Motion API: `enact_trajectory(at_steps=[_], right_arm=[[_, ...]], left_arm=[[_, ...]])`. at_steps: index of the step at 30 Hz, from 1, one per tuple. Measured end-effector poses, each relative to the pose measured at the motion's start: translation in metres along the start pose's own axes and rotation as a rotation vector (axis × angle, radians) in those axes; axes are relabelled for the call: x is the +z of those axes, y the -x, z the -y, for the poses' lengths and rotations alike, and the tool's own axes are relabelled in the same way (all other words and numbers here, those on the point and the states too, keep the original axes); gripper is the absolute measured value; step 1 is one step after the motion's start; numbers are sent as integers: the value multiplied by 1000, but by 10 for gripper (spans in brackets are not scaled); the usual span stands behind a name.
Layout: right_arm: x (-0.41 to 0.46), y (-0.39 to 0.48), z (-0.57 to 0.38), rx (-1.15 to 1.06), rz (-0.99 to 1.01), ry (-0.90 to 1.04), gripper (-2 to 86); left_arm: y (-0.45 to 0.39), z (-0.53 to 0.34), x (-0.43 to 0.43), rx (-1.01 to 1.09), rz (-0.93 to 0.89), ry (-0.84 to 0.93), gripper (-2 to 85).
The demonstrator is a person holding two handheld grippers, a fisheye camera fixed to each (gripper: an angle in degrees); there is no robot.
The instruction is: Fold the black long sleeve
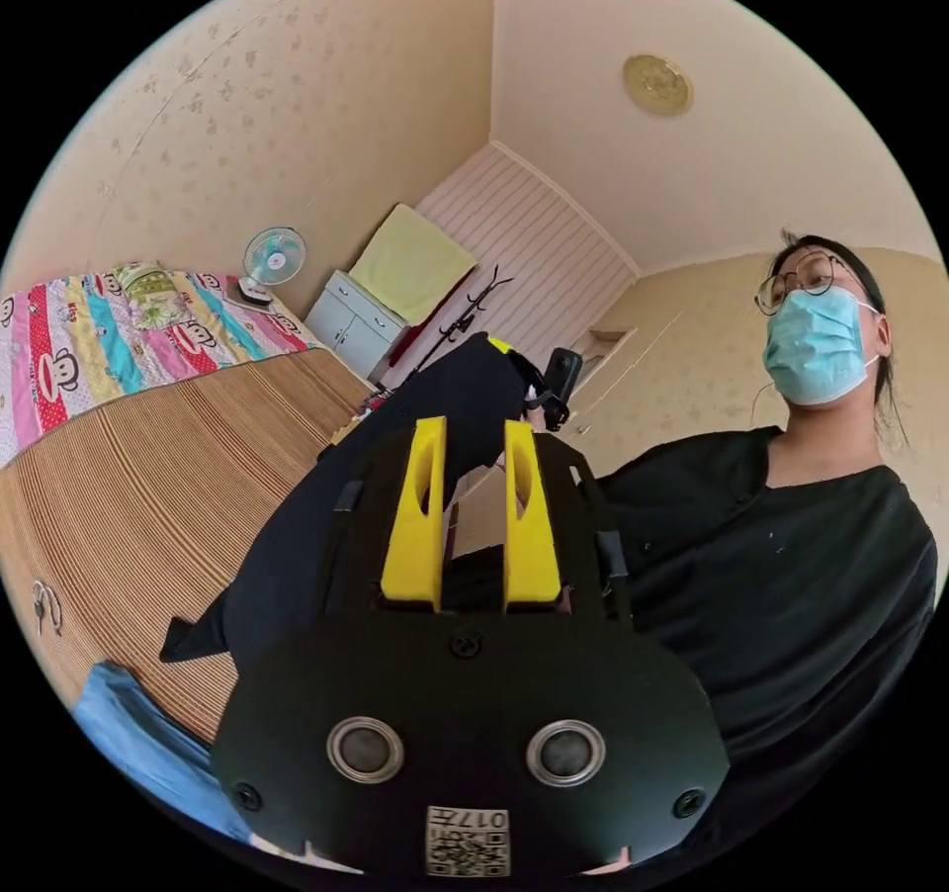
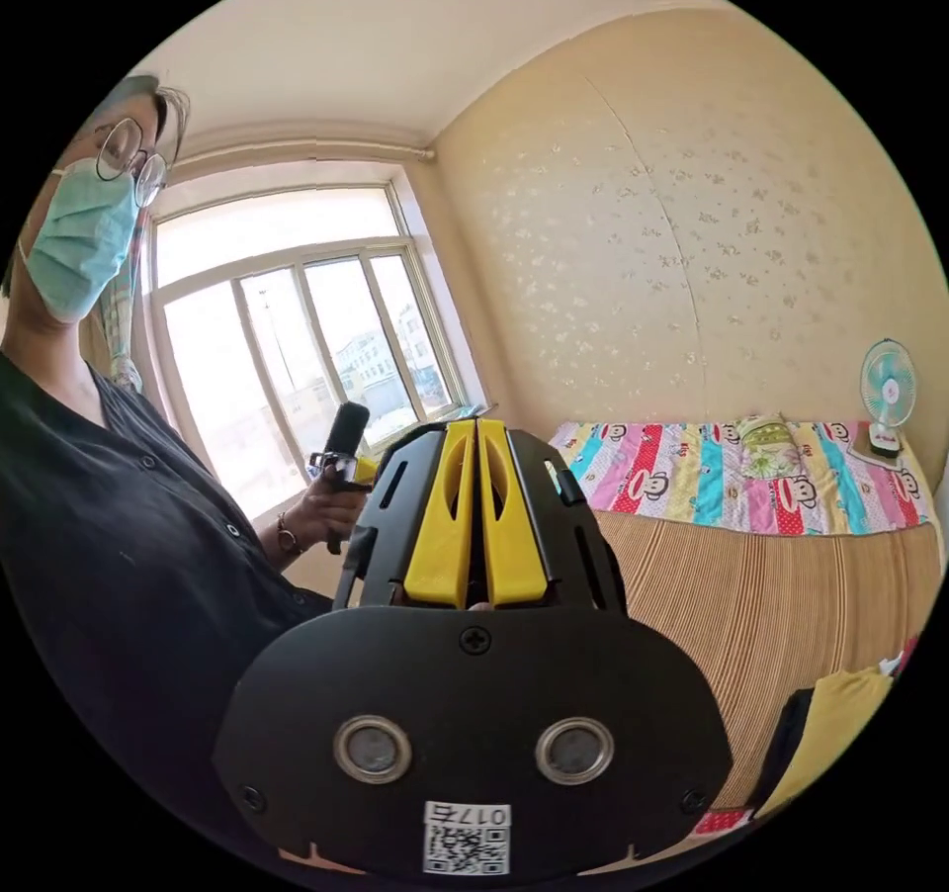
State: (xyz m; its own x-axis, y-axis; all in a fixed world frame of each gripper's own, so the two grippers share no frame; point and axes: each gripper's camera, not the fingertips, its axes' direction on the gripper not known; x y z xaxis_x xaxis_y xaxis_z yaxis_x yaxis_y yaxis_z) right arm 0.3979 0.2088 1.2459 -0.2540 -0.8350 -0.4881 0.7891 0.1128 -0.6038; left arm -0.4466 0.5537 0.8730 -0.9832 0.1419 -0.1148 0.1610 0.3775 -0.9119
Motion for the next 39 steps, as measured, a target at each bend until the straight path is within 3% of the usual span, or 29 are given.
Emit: enact_trajectory(at_steps=[5,14,18,23,30,35,39], right_arm=[[19,13,7,-24,-131,40,0],[55,55,46,-167,-225,75,1],[62,71,72,-198,-202,53,0],[63,81,90,-169,-247,1,1],[52,81,101,-157,-255,-25,1],[46,95,106,-189,-345,-52,2],[50,104,108,-216,-411,-45,2]], left_arm=[[-18,14,39,13,105,47,167],[-74,42,119,121,355,178,137],[-79,46,127,118,466,109,136],[-106,43,138,276,827,52,20],[-84,48,70,258,722,-52,-5],[-77,36,-6,236,578,-350,-5],[-74,41,11,217,397,-212,43]])
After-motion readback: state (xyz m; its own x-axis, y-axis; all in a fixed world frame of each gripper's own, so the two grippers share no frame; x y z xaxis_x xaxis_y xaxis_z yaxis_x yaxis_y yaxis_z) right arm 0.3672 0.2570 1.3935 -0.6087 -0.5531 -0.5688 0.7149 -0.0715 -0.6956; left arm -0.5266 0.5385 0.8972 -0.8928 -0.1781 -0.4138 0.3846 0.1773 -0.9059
